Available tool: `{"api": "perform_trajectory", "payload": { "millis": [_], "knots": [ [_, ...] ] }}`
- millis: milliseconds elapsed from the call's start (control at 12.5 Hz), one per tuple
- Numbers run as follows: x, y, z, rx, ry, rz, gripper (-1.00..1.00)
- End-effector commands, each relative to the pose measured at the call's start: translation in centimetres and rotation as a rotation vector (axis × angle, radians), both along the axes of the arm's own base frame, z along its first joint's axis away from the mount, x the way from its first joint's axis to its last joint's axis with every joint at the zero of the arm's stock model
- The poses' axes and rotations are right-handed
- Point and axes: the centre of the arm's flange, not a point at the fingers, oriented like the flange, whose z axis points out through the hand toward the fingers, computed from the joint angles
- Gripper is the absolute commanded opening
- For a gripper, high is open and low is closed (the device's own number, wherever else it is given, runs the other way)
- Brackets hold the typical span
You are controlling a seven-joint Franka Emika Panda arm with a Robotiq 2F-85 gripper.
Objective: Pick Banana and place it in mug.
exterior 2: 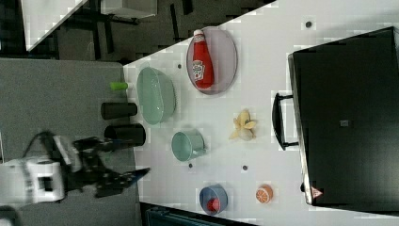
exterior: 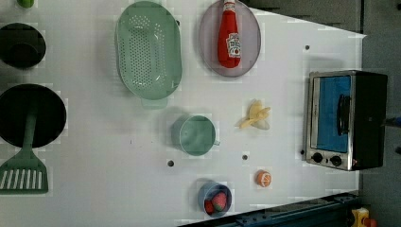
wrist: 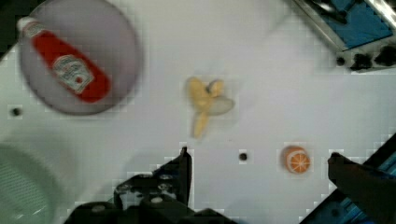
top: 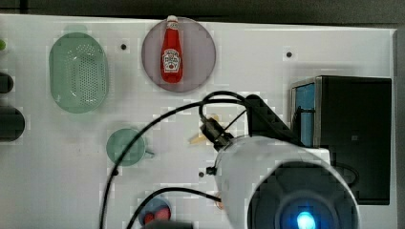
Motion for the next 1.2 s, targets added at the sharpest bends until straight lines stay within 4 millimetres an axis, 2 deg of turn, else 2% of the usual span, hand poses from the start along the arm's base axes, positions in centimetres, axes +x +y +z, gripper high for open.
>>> {"api": "perform_trajectory", "payload": {
  "millis": [80,480,720,960,1200],
  "knots": [
    [2.3,0.3,-11.1,0.02,0.121,0.08,1.0],
    [2.9,0.3,-22.7,0.022,0.096,0.373,1.0],
    [2.9,0.3,-28.9,0.025,0.096,0.588,1.0],
    [2.7,0.2,-34.3,0.032,0.108,0.767,1.0],
    [2.9,0.3,-38.9,0.018,0.089,0.789,1.0]
  ]
}}
